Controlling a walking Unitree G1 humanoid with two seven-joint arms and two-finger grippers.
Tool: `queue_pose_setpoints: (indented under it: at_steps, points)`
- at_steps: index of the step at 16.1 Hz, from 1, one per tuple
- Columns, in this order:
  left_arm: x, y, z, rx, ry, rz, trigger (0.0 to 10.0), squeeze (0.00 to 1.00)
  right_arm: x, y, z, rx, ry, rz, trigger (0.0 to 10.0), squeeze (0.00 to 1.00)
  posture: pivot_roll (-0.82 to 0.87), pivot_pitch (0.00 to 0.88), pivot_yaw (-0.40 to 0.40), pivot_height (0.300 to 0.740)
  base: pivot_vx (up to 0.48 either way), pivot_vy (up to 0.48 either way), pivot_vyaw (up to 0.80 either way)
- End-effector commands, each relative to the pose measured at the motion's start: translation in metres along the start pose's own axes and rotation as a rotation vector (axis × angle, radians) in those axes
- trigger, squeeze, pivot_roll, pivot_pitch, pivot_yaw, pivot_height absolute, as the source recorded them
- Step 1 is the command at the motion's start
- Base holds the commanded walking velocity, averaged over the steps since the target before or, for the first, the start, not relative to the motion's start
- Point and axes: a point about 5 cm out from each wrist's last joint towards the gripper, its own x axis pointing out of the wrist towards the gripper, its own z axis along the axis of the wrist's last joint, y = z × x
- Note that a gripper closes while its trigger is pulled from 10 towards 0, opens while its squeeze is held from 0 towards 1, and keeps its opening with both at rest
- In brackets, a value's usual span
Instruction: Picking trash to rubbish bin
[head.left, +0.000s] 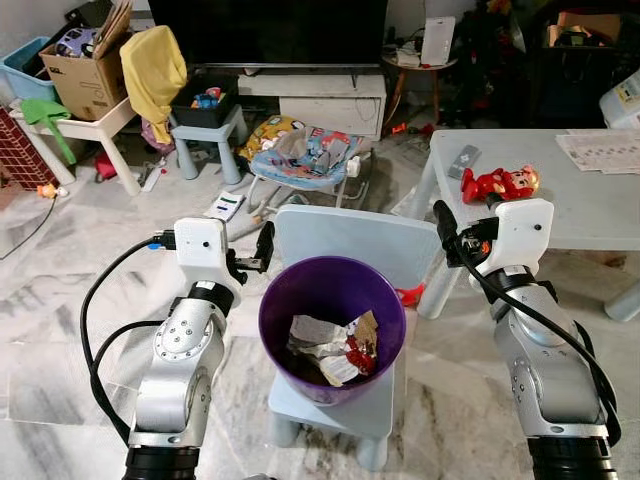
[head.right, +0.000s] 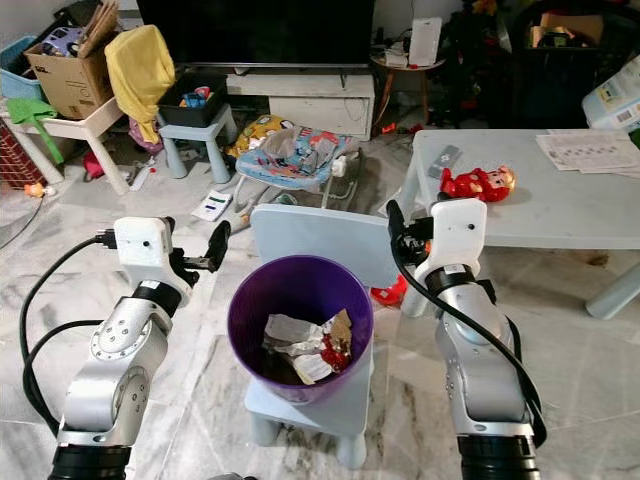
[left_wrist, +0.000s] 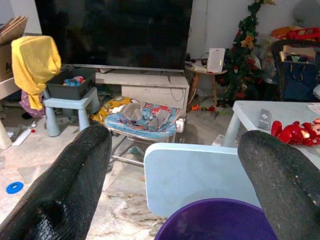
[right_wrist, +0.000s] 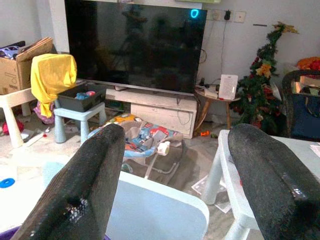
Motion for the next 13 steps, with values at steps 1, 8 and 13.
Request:
queue_pose_setpoints:
  at_steps: [1,8,13]
  points:
    - [0.0001,0.0021,0.0017,0.005,0.003,-0.003,10.0,0.00,0.0009,0.0031,0.0071,0.002,-0.024,0.015,10.0,0.00,0.00,0.063,0.006,0.740,0.000,0.364,0.00]
    - [-0.0001,0.0026,-0.0007,0.007,0.014,0.001,10.0,0.00,0.0030,0.0036,0.0067,0.006,-0.023,0.016,10.0,0.00,0.00,0.061,0.004,0.740,0.000,0.373,0.00]
    - [-0.0001,0.0022,-0.0018,0.003,0.021,0.000,10.0,0.00,0.0037,0.0039,0.0062,0.007,-0.019,0.016,10.0,0.00,0.00,0.062,0.000,0.740,0.000,0.391,0.00]
